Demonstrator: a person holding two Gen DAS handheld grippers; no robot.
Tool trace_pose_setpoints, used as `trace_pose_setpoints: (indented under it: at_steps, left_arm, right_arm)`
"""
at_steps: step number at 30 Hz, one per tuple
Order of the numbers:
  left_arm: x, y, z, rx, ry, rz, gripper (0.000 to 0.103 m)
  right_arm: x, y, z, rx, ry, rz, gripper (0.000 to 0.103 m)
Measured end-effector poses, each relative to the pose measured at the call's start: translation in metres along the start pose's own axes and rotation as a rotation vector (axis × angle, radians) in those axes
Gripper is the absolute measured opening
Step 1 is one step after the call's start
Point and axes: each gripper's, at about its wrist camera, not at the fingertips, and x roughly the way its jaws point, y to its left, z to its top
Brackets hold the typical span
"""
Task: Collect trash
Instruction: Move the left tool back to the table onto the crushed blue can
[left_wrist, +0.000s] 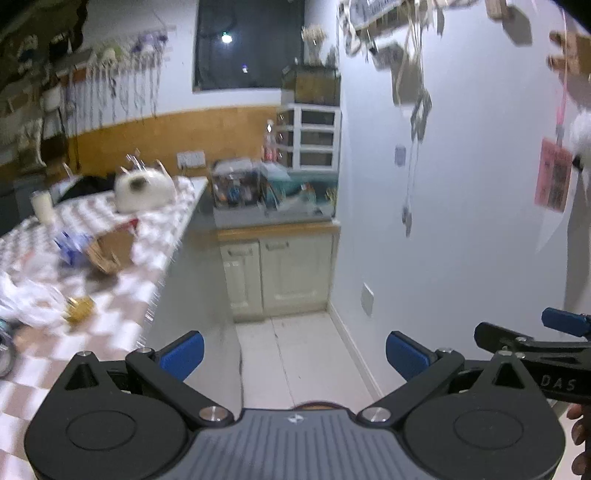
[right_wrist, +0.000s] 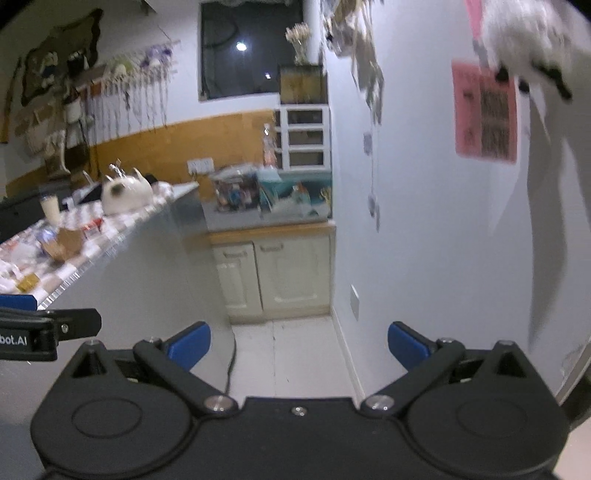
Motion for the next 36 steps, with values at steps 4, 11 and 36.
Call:
trace_pose_setpoints:
  at_steps: [4, 11, 36]
  left_arm:
    - [-0.029, 0.012, 0.015, 0.001, -0.046, 0.027, 0.103]
    - [-0.07, 0.049, 0.032, -0.012, -0.116, 0.113, 0.103]
    - [-0.068, 0.264, 0.004, -0.038, -0.012, 0.303, 0.103]
  right_arm:
    - [-0.017, 0.016, 0.015, -0.008, -0.036, 0.023, 0.103]
    - [-0.032, 0.054, 0.033, -0.029, -0.083, 0.11, 0.103]
    - [0.009, 0.205, 0.046, -0.131, -0.028, 0.362, 0.103]
